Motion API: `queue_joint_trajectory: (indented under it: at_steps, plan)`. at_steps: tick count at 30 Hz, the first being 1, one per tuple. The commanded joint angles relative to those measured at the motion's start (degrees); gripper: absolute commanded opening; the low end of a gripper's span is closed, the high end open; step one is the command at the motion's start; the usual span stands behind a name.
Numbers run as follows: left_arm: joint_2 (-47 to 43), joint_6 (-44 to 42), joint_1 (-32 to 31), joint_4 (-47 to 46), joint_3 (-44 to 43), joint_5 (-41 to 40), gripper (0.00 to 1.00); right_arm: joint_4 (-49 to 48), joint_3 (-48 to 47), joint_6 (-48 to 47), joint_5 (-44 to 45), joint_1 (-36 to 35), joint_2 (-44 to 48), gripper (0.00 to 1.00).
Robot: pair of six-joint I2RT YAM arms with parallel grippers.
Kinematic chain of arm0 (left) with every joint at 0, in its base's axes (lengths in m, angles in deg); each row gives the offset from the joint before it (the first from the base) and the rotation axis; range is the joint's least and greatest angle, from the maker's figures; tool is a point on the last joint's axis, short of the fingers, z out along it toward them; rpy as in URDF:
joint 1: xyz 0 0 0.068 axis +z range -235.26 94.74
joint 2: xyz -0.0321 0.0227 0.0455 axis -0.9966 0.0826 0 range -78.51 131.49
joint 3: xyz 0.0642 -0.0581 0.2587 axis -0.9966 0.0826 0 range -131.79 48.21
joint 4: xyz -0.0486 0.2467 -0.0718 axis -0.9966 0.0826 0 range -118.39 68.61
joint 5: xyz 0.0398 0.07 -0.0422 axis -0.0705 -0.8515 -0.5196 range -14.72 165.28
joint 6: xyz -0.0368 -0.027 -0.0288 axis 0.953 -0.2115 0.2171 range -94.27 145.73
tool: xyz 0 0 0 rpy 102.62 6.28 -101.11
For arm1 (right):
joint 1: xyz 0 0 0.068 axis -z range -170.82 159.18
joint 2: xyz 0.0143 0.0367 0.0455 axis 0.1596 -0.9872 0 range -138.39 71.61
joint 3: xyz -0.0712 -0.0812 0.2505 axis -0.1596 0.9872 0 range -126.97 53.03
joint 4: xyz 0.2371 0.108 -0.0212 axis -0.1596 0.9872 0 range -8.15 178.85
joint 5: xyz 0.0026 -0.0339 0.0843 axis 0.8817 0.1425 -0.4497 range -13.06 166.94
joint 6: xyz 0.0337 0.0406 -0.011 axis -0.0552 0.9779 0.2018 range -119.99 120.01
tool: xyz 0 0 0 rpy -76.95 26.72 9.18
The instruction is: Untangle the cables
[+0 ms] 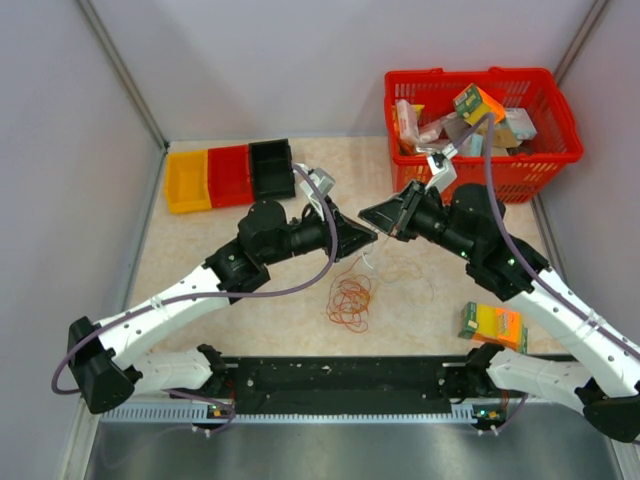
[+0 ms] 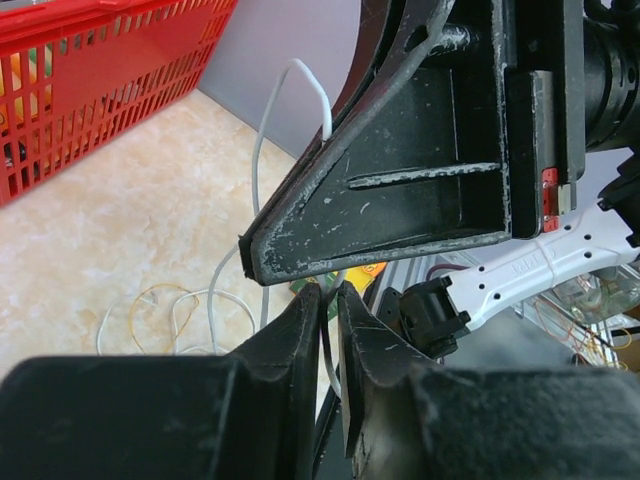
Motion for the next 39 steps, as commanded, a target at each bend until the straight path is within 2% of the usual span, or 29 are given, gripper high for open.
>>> queue_joint_trajectory:
  at_steps: [1, 2, 3, 4, 7, 9, 11, 13, 17, 19, 22, 25, 28, 29, 31, 32, 33, 34, 37, 39]
  plan:
    - [-0.5, -1.0, -0.1, -1.6, -2.3, 0.1, 0.13, -3.6, 0.4, 0.5, -1.2, 0.2, -0.5, 0.0]
    - [-0.7, -1.4, -0.1, -0.9, -2.3, -0.7, 0.08, -3.7, 0.6, 0.1, -1.6, 0.2, -0.4, 0.01]
    - [-1.2, -2.0, -0.1, -0.2, -2.4, -1.8, 0.06, -3.7, 0.7, -1.3, -2.0, 0.2, -0.3, 0.08]
    - [-1.5, -2.5, -0.1, 0.6, -2.6, -3.0, 0.02, -3.7, 0.9, -2.7, -2.2, 0.2, 0.0, 0.18]
    - [-3.2, -3.7, -0.1, 2.9, -2.9, -10.0, 0.0, -2.5, 2.2, -8.3, -1.8, 0.2, 2.4, 0.58]
    - [-4.6, -3.1, -0.1, 4.5, -3.1, -15.2, 0.0, 0.5, 4.6, -13.3, 1.5, 0.2, 5.7, 0.71]
    - [-5.8, -1.6, -0.1, 5.9, -3.2, -20.6, 0.0, 2.1, 9.6, -17.3, 5.4, 0.2, 10.1, 0.77]
    - [-7.0, -0.2, -0.1, 6.7, -3.5, -22.5, 0.0, 0.6, 16.0, -20.5, 6.0, 0.2, 14.2, 0.79]
    - [-7.5, 2.6, -0.1, 7.5, -5.1, -23.4, 0.0, -15.1, 29.8, -20.5, -3.0, -0.7, 16.6, 0.79]
    - [-7.5, 3.6, -0.1, 8.2, -6.3, -23.8, 0.0, -23.7, 34.1, -20.2, -2.6, -4.4, 14.9, 0.79]
    - [-7.6, 4.4, -0.1, 8.2, -8.1, -23.8, 0.0, -31.4, 35.0, -24.0, 4.0, -11.2, 9.1, 0.79]
    - [-7.8, 5.1, -0.1, 10.4, -8.8, -24.4, 0.0, -35.0, 32.6, -24.5, 5.4, -12.6, -0.4, 0.78]
    - [-7.9, 5.3, -0.1, 11.2, -9.1, -24.8, 0.0, -39.2, 31.5, -23.6, 5.9, -13.8, -5.3, 0.72]
    - [-7.9, 5.3, -0.1, 11.5, -9.0, -24.9, 0.0, -40.4, 31.8, -22.2, 8.5, -13.8, -6.2, 0.7]
    - [-8.3, 5.6, -0.1, 11.5, -9.2, -24.8, 0.0, -44.0, 33.9, -20.8, 10.9, -13.7, -7.0, 0.61]
    - [-8.5, 5.5, -0.1, 11.5, -9.0, -24.8, 0.0, -46.3, 35.4, -19.9, 12.1, -13.8, -7.3, 0.43]
    - [-8.6, 5.0, -0.1, 11.3, -9.2, -24.6, 0.0, -48.4, 36.6, -18.9, 13.2, -13.7, -7.7, 0.19]
    - [-8.7, 4.3, -0.1, 11.3, -9.6, -25.0, 0.0, -49.4, 37.9, -17.8, 13.9, -13.7, -7.7, 0.02]
    - [-9.1, 2.8, -0.1, 12.1, -10.5, -26.6, 0.0, -55.9, 42.3, -16.6, 14.2, -13.7, -7.7, 0.0]
    - [-9.5, 0.2, -0.1, 12.4, -11.1, -27.4, 0.0, -54.4, 43.8, -14.8, 16.5, -13.7, -7.1, 0.0]
